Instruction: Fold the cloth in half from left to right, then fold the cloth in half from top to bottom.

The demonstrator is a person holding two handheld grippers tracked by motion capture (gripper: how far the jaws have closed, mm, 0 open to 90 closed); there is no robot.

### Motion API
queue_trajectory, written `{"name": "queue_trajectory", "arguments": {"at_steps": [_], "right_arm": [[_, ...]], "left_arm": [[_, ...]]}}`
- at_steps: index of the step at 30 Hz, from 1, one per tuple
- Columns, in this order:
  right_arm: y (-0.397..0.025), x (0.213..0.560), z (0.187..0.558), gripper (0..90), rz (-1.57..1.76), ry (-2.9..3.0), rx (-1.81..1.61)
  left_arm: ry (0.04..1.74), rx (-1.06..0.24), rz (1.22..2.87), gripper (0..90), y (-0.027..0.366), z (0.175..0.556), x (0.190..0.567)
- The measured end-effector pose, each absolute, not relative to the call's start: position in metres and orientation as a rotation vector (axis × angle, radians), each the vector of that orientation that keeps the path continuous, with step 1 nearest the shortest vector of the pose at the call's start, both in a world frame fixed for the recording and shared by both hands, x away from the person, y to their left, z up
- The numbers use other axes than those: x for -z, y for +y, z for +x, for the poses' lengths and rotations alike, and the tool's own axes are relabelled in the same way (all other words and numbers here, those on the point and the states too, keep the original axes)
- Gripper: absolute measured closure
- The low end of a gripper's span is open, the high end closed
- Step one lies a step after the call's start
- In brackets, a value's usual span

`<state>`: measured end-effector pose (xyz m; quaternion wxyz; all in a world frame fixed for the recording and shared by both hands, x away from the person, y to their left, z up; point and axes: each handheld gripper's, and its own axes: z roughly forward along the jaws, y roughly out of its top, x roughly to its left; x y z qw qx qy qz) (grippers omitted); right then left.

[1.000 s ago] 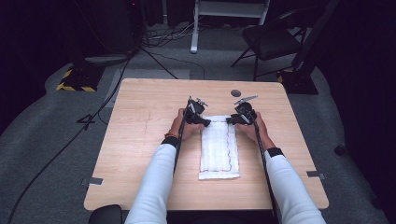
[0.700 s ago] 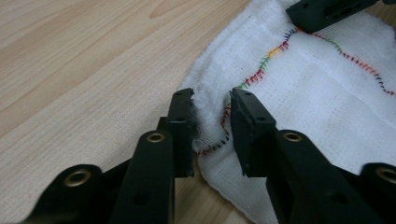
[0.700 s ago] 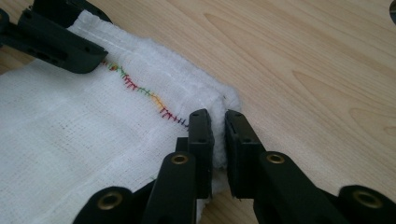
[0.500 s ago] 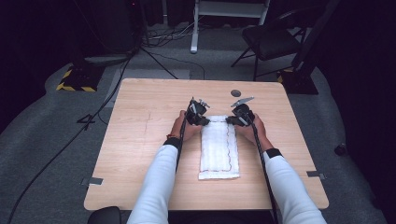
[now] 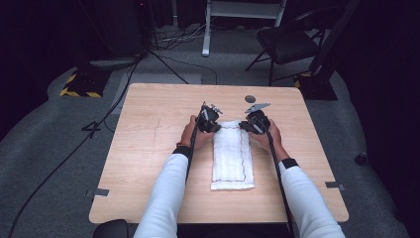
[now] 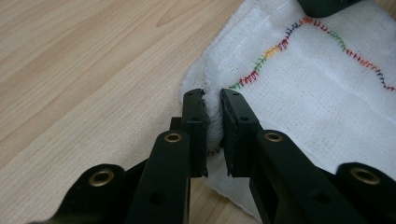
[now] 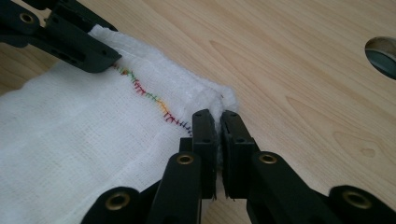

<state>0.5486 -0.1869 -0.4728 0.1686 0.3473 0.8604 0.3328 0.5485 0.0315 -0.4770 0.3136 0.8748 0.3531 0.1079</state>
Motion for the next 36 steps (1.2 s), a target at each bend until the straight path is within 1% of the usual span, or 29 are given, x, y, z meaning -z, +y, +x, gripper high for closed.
{"name": "queue_trajectory", "arguments": {"at_steps": [10, 14, 21, 36], "right_arm": [[-0.189, 0.455, 0.545, 86.0, 0.940, 2.398, -0.985], [-0.189, 0.450, 0.543, 86.0, 0.938, 2.385, -1.009], [-0.192, 0.443, 0.537, 86.0, 0.915, 2.373, -1.039], [-0.203, 0.432, 0.508, 86.0, 0.820, 2.383, -1.141]], "left_arm": [[0.889, -0.382, 2.309, 81.0, 0.029, 0.545, 0.459], [0.895, -0.387, 2.288, 80.8, 0.032, 0.544, 0.454], [0.844, -0.393, 2.255, 80.6, 0.037, 0.533, 0.447], [0.718, -0.380, 2.232, 80.0, 0.047, 0.501, 0.434]]}}
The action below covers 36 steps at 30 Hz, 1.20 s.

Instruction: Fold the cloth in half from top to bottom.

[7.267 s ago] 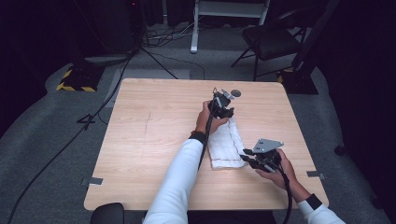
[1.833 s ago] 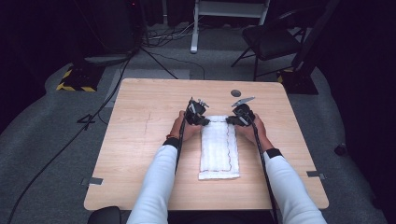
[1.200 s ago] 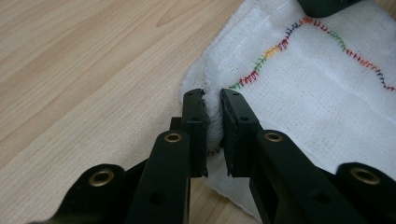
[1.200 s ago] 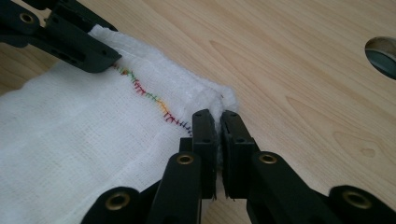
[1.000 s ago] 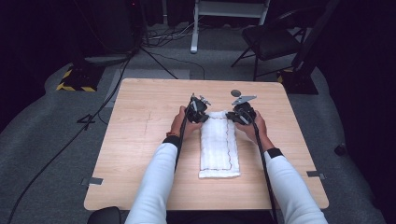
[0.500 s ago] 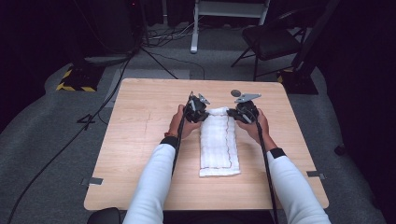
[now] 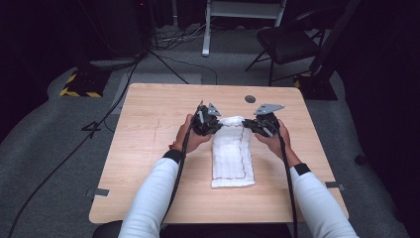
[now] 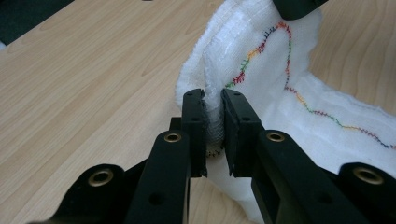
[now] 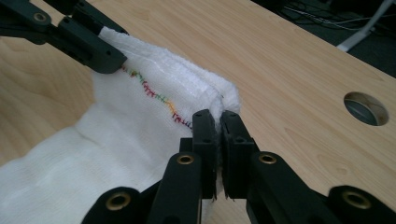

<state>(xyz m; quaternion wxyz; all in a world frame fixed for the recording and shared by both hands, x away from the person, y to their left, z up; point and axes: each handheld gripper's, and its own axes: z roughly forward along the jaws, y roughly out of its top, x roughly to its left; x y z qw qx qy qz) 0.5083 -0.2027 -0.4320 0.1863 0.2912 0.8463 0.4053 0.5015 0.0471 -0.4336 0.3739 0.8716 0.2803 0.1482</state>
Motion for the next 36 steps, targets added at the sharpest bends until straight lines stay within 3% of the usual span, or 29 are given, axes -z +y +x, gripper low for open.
{"name": "queue_trajectory", "arguments": {"at_steps": [12, 36], "right_arm": [[-0.211, 0.428, 0.482, 86.0, 0.728, 2.413, -1.212], [-0.220, 0.438, 0.428, 86.0, 0.592, 2.490, -1.264]], "left_arm": [[0.661, -0.283, 2.192, 80.0, 0.060, 0.476, 0.431], [0.522, -0.269, 2.262, 80.1, 0.062, 0.425, 0.442]]}}
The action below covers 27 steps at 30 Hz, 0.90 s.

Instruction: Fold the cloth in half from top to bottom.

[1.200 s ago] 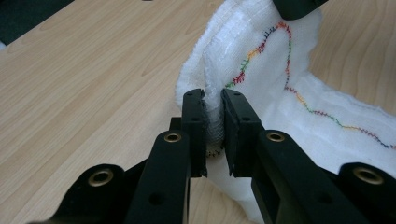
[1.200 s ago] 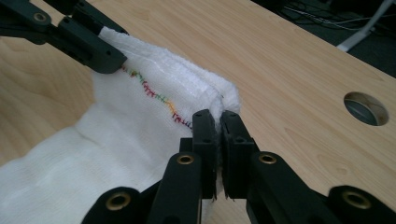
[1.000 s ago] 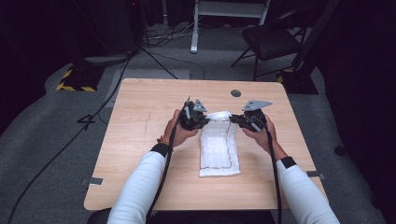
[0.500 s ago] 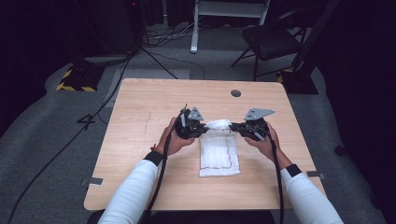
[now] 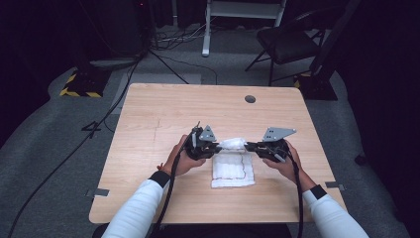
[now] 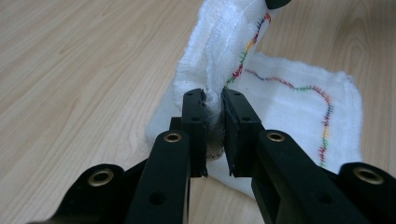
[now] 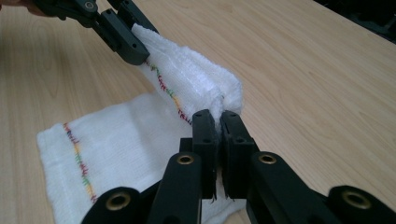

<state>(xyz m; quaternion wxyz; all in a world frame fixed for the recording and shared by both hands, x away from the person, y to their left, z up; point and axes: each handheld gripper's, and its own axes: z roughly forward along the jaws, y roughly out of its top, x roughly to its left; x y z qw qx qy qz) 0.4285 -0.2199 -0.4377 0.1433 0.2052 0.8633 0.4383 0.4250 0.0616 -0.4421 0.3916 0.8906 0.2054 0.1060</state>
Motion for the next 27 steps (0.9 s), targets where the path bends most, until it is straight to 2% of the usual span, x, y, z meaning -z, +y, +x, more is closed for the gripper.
{"name": "queue_trajectory", "arguments": {"at_steps": [27], "right_arm": [[-0.224, 0.457, 0.387, 85.8, 0.520, 2.618, -1.196]], "left_arm": [[0.437, -0.241, 2.347, 79.4, 0.055, 0.380, 0.462]]}}
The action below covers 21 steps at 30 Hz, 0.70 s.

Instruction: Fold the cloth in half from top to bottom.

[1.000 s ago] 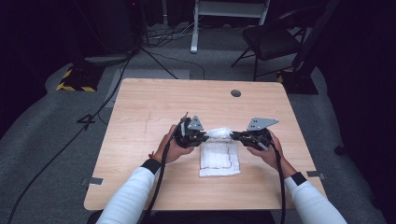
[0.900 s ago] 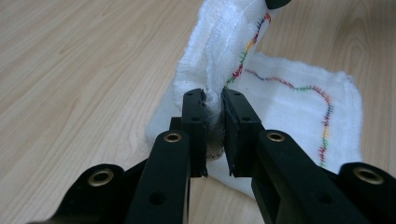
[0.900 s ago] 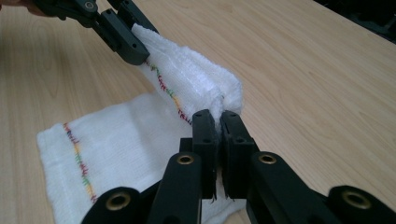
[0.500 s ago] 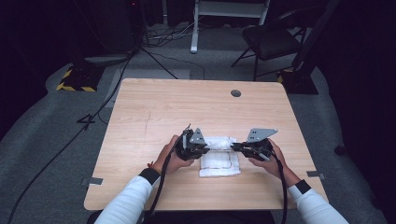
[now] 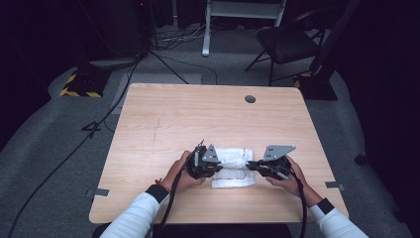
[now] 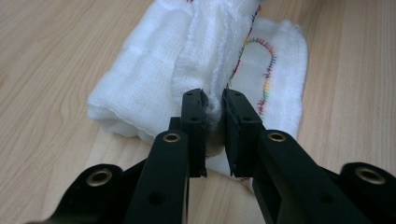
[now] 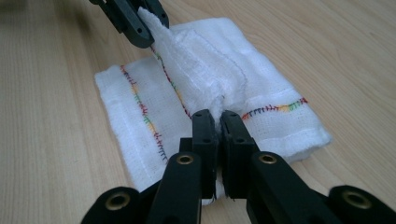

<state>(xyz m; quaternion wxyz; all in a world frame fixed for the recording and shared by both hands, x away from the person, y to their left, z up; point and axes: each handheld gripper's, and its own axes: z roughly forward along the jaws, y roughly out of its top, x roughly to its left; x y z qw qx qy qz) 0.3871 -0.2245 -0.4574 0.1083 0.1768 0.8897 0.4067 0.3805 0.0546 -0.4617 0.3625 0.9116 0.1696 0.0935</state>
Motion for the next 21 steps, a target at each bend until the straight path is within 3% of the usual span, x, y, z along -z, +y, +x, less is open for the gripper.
{"name": "queue_trajectory", "arguments": {"at_steps": [21], "right_arm": [[-0.229, 0.471, 0.367, 84.9, 0.489, 2.670, -1.146]], "left_arm": [[0.409, -0.243, 2.400, 76.9, 0.052, 0.357, 0.477]]}}
